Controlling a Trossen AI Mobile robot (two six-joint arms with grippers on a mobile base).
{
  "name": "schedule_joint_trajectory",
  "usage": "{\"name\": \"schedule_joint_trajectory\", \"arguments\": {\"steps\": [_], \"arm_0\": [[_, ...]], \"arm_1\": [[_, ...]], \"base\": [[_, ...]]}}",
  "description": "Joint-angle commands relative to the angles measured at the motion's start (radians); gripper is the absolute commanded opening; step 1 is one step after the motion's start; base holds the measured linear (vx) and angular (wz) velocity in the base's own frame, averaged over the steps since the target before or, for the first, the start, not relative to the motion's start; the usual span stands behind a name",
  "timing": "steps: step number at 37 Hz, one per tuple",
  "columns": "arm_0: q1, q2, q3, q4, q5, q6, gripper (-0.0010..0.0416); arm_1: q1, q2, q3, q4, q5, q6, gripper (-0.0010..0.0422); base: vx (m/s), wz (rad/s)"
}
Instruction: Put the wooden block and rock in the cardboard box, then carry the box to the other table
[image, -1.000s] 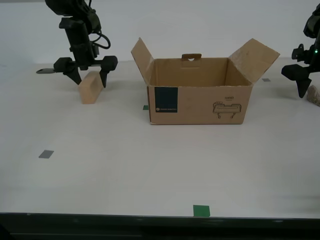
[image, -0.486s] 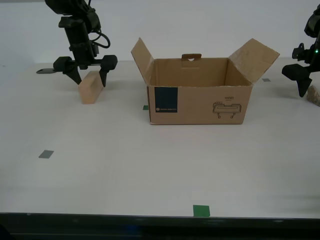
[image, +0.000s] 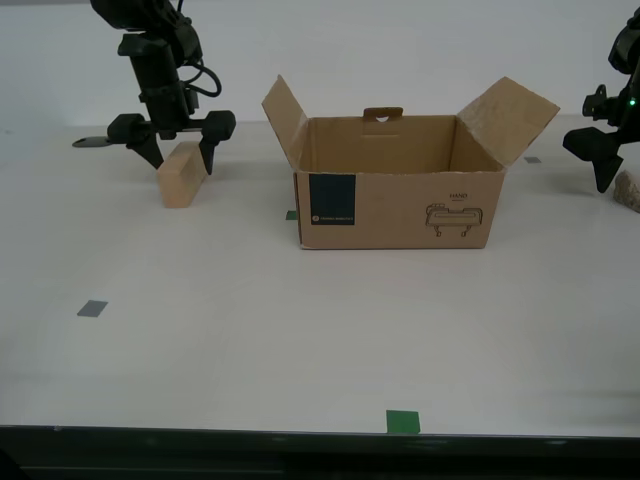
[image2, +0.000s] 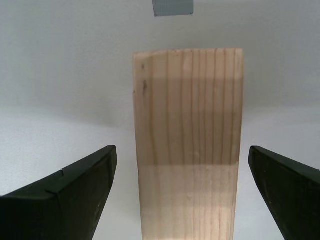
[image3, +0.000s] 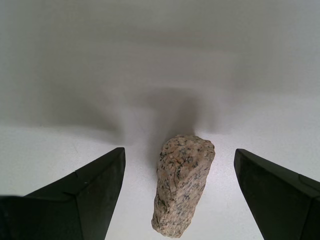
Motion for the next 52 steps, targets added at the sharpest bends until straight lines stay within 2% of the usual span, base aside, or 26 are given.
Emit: {"name": "schedule_joint_trajectory", "arguments": {"steps": [1,4,11,16,20,25,35,39,44,52], "arm_0": [[0.0,0.001,-0.017,0.009,0.003,-0.014,0.03],[-0.001,0.001,-0.04,0.021,0.003,-0.032,0.0301],[-0.001,0.001,-0.09,0.056,0.003,-0.032,0.0312],[-0.001,0.001,-0.1,0.064,0.016,-0.032,0.0306],[-0.001,0.001,-0.095,0.063,0.025,-0.032,0.0294],[-0.001,0.0,-0.086,0.059,0.026,-0.031,0.0275],[-0.001,0.0,-0.087,0.057,0.026,-0.031,0.0209],[-0.001,0.0,-0.087,0.056,0.026,-0.031,0.0177],[-0.001,0.0,-0.087,0.056,0.026,-0.03,0.0129],[0.0,-0.005,-0.087,0.053,0.026,-0.03,0.005]], "arm_1": [[0.0,-0.001,0.0,-0.005,0.002,0.0,0.0359],[0.0,-0.001,0.0,-0.005,0.002,0.001,0.0359],[0.0,-0.001,0.0,-0.01,0.002,0.001,0.0359],[0.0,-0.001,0.0,-0.01,0.002,0.005,0.0359],[-0.001,-0.001,0.0,-0.012,0.002,0.026,0.0359],[0.0,-0.001,0.0,-0.021,0.002,0.027,0.0359],[-0.001,-0.001,0.0,-0.032,0.002,0.024,0.0352],[-0.001,-0.001,0.0,-0.035,0.002,0.023,0.0326],[-0.001,-0.001,0.0,-0.038,0.002,0.015,0.0272],[-0.001,-0.001,0.0,-0.039,0.002,0.008,0.0134]], "base": [[0.0,0.0],[0.0,0.0],[0.0,0.0],[0.0,0.0],[0.0,0.0],[0.0,0.0],[0.0,0.0],[0.0,0.0],[0.0,0.0],[0.0,0.0]]}}
